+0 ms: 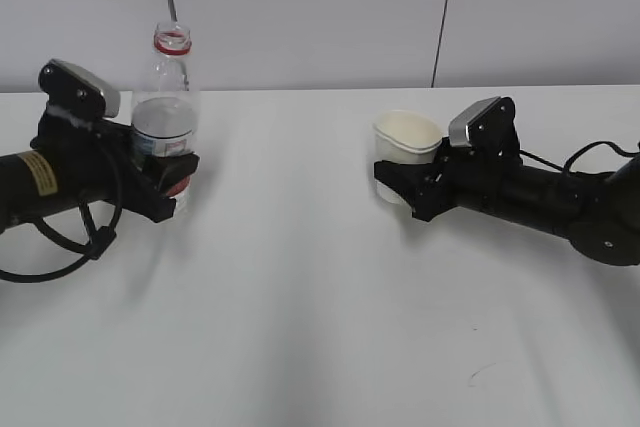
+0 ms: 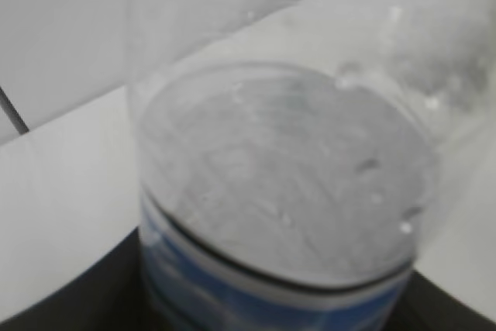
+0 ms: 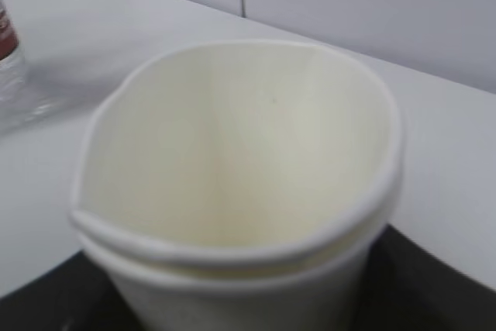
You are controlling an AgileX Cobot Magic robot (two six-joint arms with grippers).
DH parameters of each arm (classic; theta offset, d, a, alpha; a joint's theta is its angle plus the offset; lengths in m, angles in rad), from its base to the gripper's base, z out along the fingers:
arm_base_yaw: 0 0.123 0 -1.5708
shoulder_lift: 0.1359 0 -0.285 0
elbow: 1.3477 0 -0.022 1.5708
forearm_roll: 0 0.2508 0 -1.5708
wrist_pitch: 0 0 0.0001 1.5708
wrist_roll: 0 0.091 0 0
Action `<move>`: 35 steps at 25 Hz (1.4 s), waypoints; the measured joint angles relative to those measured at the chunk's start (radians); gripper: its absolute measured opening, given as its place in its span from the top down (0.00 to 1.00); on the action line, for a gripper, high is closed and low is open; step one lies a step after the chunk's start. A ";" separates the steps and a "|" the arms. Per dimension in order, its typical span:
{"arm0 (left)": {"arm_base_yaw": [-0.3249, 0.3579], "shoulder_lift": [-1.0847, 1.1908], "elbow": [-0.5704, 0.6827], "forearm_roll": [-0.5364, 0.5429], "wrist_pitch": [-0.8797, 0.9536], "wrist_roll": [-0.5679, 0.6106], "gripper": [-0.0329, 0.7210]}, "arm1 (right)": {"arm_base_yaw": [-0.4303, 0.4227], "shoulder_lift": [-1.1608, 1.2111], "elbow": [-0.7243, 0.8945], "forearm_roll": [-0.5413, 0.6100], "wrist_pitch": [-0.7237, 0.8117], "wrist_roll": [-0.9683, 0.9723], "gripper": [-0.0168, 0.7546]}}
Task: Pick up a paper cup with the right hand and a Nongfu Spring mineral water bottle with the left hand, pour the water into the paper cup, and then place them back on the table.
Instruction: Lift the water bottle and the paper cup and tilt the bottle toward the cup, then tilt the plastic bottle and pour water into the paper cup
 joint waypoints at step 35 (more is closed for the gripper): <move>-0.059 -0.064 -0.030 -0.026 0.001 0.611 0.42 | 0.151 -0.036 -0.038 -0.374 -0.080 0.212 0.38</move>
